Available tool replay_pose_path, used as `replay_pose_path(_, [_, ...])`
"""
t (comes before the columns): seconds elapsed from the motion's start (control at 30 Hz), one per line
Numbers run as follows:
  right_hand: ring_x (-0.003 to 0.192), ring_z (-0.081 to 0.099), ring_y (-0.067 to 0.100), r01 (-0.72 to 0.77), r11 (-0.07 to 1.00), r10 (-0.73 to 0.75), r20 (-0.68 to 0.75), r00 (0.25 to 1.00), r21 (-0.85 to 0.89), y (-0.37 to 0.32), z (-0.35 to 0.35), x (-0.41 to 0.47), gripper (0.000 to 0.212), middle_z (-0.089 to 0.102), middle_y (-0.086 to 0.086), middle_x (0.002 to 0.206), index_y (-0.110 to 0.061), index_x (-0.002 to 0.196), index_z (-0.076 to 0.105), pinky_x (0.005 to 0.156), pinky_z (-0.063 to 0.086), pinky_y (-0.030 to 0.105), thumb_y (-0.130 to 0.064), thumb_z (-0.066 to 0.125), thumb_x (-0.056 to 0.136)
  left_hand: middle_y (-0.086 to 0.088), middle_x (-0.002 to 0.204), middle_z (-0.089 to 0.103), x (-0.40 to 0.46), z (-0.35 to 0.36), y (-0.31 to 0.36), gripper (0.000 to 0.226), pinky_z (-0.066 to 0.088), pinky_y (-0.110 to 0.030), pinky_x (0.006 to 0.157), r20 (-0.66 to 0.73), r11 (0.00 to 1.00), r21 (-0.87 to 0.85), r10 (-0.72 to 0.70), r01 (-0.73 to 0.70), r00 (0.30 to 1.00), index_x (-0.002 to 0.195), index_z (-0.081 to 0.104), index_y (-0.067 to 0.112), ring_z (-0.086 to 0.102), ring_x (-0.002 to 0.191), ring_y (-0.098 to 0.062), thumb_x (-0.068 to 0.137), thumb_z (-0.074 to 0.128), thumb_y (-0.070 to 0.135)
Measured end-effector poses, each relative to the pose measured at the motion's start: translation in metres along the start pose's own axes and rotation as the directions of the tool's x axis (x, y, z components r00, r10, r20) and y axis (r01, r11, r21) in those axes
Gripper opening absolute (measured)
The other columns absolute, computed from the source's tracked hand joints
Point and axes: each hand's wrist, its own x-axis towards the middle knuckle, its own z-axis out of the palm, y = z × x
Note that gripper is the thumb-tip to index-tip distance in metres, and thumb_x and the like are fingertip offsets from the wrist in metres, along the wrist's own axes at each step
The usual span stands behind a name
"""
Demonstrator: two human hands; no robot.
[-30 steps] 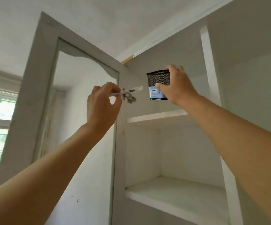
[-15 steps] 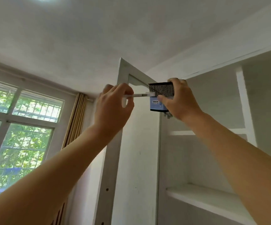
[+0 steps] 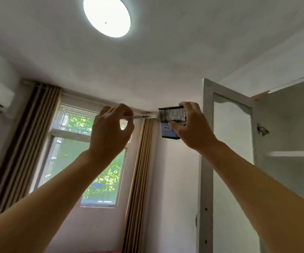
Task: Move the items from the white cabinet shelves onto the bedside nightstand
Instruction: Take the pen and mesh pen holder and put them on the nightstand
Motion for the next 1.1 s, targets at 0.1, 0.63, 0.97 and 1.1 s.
replay_pose_path(0.1, [0.119,0.06,0.026,0.027,0.994,-0.03,0.034,0.999,0.102,-0.035,0.045,-0.001,0.066,0.051,0.011,0.142,-0.01,0.146,0.05,0.093,0.045,0.024,-0.03,0.08,0.09,0.004,0.094,0.074,-0.002,-0.042,-0.032,0.011,0.056,-0.045,0.082,0.039,0.996,0.088,-0.019,0.016,0.999,0.097,0.069,0.016,0.066,0.093,-0.023,0.089,0.075,0.011])
replay_pose_path(0.63, [0.107,0.059,0.023,0.043,0.788,-0.166,0.145,0.975,0.614,-0.193,0.281,-0.034,0.06,0.054,0.013,0.133,-0.004,0.139,0.055,0.089,0.044,0.024,-0.022,0.082,0.088,0.004,0.093,0.066,-0.075,-0.206,-0.167,0.019,0.055,-0.038,0.081,0.17,0.807,0.588,-0.186,0.052,0.968,0.102,0.068,0.015,0.065,0.091,-0.021,0.087,0.079,0.011])
replay_pose_path(0.97, [0.116,0.058,0.02,0.008,0.578,-0.313,0.213,0.926,0.816,-0.252,0.44,-0.1,0.066,0.048,0.007,0.141,-0.01,0.143,0.05,0.101,0.054,0.037,-0.029,0.081,0.088,-0.001,0.09,0.073,-0.151,-0.246,-0.239,0.012,0.057,-0.042,0.079,0.213,0.576,0.818,-0.322,0.012,0.922,0.098,0.069,0.014,0.066,0.089,-0.023,0.089,0.077,0.014])
replay_pose_path(1.1, [0.124,0.055,0.021,-0.044,0.499,-0.366,0.256,0.895,0.865,-0.272,0.481,-0.135,0.068,0.044,0.005,0.145,-0.012,0.145,0.049,0.109,0.049,0.035,-0.03,0.081,0.088,0.004,0.091,0.072,-0.187,-0.26,-0.255,0.013,0.057,-0.048,0.079,0.182,0.478,0.877,-0.418,0.045,0.89,0.099,0.069,0.018,0.065,0.091,-0.022,0.089,0.077,0.015])
